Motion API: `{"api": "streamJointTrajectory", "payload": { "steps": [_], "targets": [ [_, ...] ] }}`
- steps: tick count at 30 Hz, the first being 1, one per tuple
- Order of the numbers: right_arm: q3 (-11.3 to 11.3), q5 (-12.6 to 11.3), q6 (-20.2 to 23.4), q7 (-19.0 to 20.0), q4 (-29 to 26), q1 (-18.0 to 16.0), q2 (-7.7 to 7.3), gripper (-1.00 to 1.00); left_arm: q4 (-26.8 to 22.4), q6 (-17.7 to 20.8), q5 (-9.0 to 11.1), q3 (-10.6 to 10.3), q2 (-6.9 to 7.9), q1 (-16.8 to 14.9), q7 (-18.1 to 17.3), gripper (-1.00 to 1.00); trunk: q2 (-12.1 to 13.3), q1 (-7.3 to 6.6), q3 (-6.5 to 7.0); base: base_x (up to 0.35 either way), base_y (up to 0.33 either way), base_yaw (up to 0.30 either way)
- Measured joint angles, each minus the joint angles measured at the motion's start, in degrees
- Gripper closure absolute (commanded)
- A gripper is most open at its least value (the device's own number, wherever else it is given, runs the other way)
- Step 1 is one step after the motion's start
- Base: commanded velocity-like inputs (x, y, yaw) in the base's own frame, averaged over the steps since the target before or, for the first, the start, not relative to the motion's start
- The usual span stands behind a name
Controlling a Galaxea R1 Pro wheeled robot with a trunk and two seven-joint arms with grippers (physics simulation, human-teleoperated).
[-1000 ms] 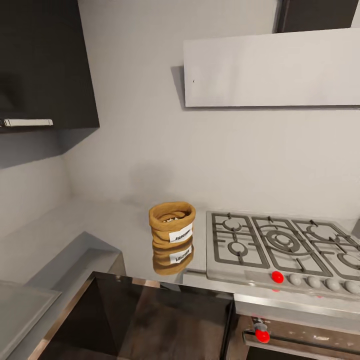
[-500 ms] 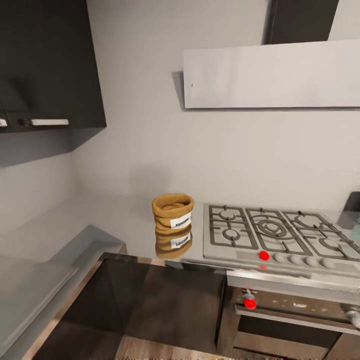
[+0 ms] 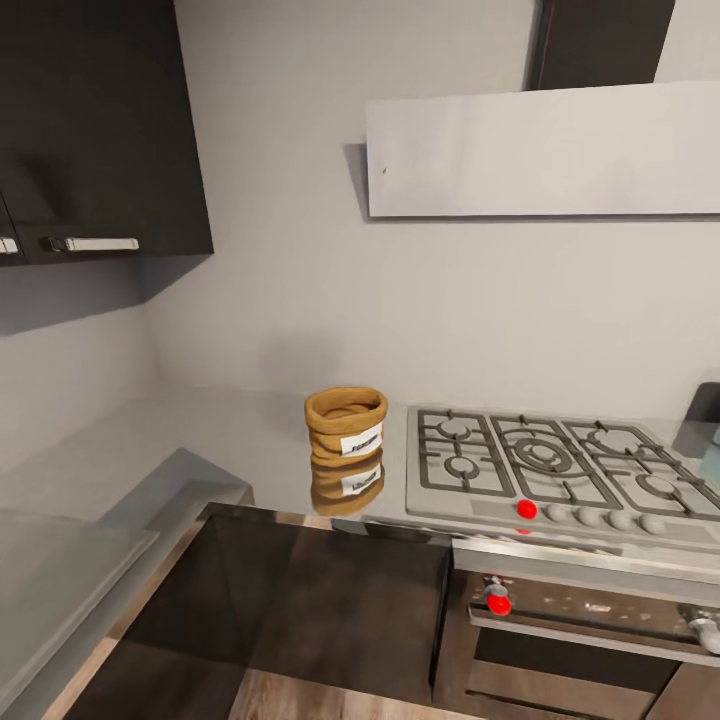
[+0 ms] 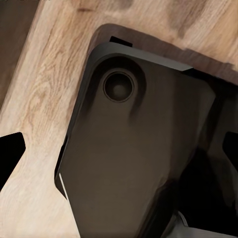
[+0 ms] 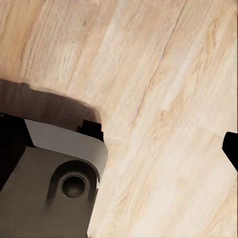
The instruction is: In the kitchen, take the popcorn bag from the countertop, put it into the microwave, and heat it until the popcorn is cooked so the cooked popcorn ends up inside the bag.
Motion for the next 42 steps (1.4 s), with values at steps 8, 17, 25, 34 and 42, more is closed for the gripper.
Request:
{"api": "streamJointTrajectory", "payload": {
  "steps": [8,17,25,34,42],
  "targets": [
    [5.25,0.66,17.81,0.46,-22.91,-0.05,7.20,-1.00,-0.01,0.05,-0.20,0.00,-0.09,-0.02,0.01,-1.00,0.00,0.00,0.00,0.000,0.000,0.000],
    [11.70,-0.27,40.79,8.18,-43.52,-9.98,8.53,-1.00,-0.01,0.06,-0.22,-0.04,-0.08,-0.01,0.00,-1.00,0.01,0.00,0.00,0.000,0.000,0.000],
    [11.54,-5.53,45.49,9.83,-47.98,-29.96,8.53,-1.00,-0.02,0.07,-0.29,-0.05,-0.26,-0.04,0.01,-1.00,0.01,0.00,0.01,0.000,0.000,0.000],
    [11.09,-6.06,45.50,9.22,-50.06,-40.05,8.52,-1.00,-0.02,0.07,-0.31,-0.07,-0.26,-0.02,0.01,-1.00,0.00,0.00,0.00,0.000,0.000,0.000],
    [6.68,-5.99,45.55,8.92,-44.16,-51.96,8.47,-1.00,-0.02,0.06,-0.30,-0.06,-0.26,-0.04,0.01,-1.00,0.00,0.00,0.00,0.000,0.000,0.000]
  ]
}}
